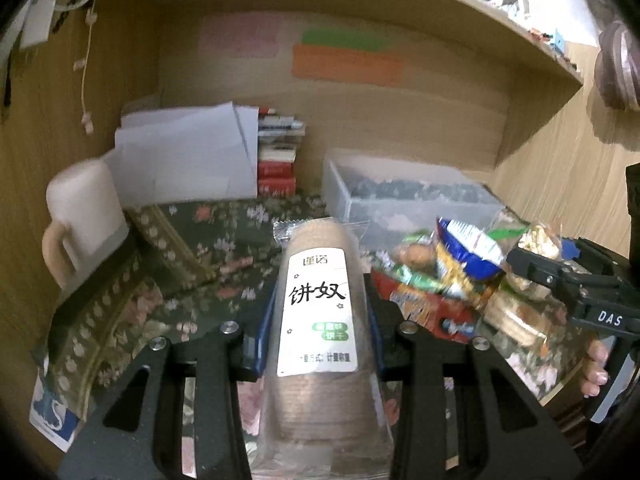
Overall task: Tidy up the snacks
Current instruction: 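Grasp and lift the biscuit roll with left tool while right tool grasps and lifts the puffs bag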
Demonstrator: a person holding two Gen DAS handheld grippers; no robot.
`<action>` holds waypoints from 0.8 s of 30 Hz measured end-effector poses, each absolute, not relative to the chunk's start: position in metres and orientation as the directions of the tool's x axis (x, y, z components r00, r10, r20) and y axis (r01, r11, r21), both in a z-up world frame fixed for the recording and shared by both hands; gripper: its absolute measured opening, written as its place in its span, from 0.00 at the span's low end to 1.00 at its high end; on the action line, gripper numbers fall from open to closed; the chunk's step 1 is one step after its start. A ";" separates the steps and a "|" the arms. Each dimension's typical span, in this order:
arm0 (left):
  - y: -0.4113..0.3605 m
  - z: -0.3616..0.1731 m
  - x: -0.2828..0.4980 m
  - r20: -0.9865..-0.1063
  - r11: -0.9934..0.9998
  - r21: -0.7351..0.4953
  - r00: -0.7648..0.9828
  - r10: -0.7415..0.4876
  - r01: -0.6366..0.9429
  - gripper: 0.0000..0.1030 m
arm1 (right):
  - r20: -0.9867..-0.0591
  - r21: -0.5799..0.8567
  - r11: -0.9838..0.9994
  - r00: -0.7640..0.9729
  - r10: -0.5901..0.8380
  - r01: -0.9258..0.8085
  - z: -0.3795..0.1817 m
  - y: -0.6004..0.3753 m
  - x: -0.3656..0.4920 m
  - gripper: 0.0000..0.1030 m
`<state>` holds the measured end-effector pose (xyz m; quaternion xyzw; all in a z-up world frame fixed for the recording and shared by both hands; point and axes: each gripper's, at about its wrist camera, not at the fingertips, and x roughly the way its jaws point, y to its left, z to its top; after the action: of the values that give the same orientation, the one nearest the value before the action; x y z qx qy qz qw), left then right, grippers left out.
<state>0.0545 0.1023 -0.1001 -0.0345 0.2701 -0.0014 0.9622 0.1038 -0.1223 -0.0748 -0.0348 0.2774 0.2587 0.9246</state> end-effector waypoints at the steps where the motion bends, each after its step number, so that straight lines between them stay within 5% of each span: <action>1: 0.099 -0.096 0.054 -0.512 0.998 -0.068 0.859 -0.025 -0.012 0.37 | -0.520 0.075 0.867 0.722 0.456 -0.493 -0.069 -0.125 0.106 0.73; 24: 0.048 -0.023 0.136 -0.420 0.995 -0.055 0.903 -0.094 0.078 0.37 | -0.419 -0.068 0.913 0.842 0.340 -0.403 -0.006 -0.147 0.172 0.73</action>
<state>0.1361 0.0480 -0.0225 -0.0184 0.2159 -0.0439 0.9752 0.1717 -0.1469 -0.0065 -0.0771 0.2035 0.1940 0.9566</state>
